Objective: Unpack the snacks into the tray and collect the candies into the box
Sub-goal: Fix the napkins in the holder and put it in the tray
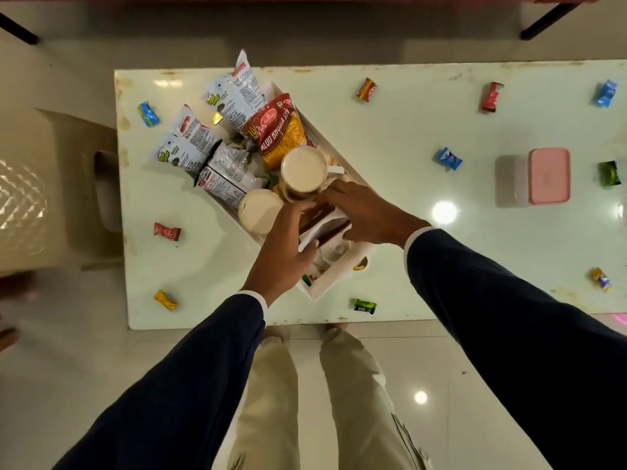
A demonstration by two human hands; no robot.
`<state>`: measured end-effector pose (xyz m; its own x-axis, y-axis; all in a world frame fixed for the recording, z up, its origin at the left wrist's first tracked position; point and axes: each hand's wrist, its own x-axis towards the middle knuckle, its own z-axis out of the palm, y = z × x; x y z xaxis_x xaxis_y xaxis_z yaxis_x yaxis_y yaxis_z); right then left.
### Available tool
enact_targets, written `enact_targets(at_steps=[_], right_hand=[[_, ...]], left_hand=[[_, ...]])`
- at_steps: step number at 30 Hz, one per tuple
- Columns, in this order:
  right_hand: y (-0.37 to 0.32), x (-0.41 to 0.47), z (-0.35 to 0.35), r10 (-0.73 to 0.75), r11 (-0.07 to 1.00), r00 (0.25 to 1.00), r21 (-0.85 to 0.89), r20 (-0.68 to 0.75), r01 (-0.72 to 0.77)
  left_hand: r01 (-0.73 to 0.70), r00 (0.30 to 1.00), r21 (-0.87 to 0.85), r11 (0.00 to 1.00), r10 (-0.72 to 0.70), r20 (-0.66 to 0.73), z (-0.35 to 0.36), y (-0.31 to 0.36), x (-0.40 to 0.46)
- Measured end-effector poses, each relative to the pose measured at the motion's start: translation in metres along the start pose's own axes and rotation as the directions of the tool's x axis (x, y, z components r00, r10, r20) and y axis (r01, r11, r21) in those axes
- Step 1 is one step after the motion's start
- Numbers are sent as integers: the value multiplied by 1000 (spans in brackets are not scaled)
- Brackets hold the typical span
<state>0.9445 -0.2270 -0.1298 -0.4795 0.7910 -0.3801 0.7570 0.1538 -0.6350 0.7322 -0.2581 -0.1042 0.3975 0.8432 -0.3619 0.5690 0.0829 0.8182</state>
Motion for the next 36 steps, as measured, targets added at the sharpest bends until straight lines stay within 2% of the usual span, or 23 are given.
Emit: enact_targets(at_steps=[3,5,7,9,12,14,17,19,21,23,25,30,36], right_hand=[[-1,-19,-9,150,969,983,214,-110,-124],[-10,-36,-7,312,874,923,450,-223,-186],[-26,-53,-2,541,700,788,677,-294,-227],[-41,-64,8,733,498,626,837,-266,-227],[-52,-71,30,881,299,442,921,-167,-249],[-54,-71,47,939,192,334,926,-78,-325],[-51,-71,68,988,28,145,854,56,-519],[-48,-70,83,986,-108,50,849,157,-517],[-41,-68,94,970,-184,66,890,232,-417],[-34,-66,104,948,-218,172,941,267,-259],[-30,-62,108,934,-228,236,955,270,-190],[-29,-46,115,919,-272,250,950,304,-155],[-36,-39,117,924,-293,215,947,316,-130]], left_hand=[[-112,994,8,994,112,-12,-23,16,1],[-167,985,74,983,169,-33,-45,25,6],[-182,979,165,969,194,-57,-71,34,18],[-174,977,267,948,200,-74,-100,38,34],[-100,989,390,916,133,-60,-140,33,63],[-21,996,484,875,62,-69,-163,20,84],[89,993,582,808,-29,-112,-187,-7,116],[158,983,565,810,-75,-168,-198,-25,137],[237,968,502,832,-158,-195,-205,-40,158],[290,957,431,855,-246,-155,-208,-50,178],[300,953,358,884,-294,-71,-207,-53,192],[295,936,348,890,-342,81,-196,-55,204],[296,936,297,908,-338,100,-190,-60,205]])
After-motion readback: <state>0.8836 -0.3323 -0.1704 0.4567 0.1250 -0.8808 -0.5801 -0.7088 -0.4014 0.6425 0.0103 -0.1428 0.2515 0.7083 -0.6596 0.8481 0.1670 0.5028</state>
